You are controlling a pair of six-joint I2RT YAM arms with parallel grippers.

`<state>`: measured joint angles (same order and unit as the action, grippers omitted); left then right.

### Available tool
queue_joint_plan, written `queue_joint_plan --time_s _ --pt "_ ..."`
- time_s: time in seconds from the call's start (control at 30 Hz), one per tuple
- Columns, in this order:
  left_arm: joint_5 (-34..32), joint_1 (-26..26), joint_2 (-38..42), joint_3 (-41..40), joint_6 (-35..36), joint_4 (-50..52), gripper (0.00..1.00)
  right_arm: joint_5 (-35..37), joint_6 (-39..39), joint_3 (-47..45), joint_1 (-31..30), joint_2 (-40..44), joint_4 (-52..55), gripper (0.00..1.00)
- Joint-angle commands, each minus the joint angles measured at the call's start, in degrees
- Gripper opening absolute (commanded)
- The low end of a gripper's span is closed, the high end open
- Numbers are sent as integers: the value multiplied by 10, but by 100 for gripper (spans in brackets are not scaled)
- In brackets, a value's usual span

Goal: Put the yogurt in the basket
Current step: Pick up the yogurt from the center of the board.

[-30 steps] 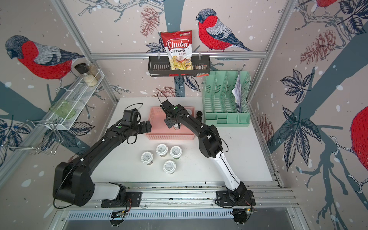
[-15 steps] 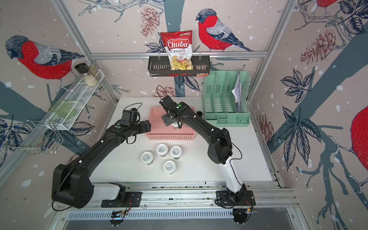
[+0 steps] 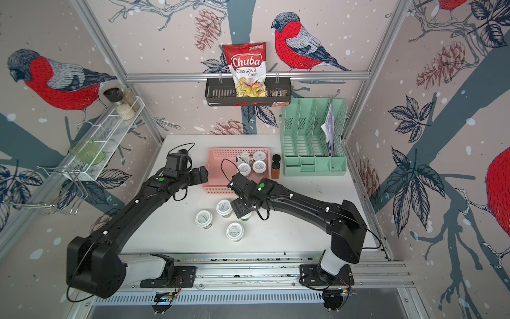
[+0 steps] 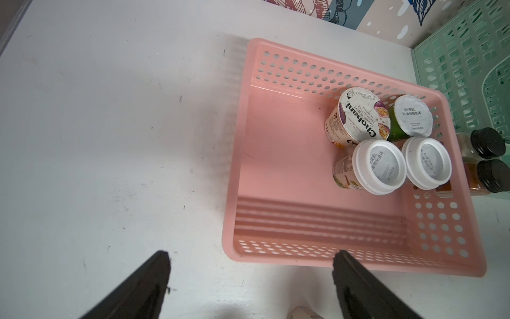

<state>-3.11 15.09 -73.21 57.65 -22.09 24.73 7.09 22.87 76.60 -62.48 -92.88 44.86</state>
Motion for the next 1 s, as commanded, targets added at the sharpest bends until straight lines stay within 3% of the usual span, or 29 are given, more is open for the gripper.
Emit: queue_joint_plan --time_s 0.0,0.73,0.97 --pt "-23 9 10 -2 2 -2 96 -3 47 -26 -8 6 -45 84" --pt "-45 20 21 -2 5 5 96 53 41 -26 -15 -59 -64 85" --pt "-41 59 32 -1 -12 57 95 49 25 -25 10 -37 -74 85"
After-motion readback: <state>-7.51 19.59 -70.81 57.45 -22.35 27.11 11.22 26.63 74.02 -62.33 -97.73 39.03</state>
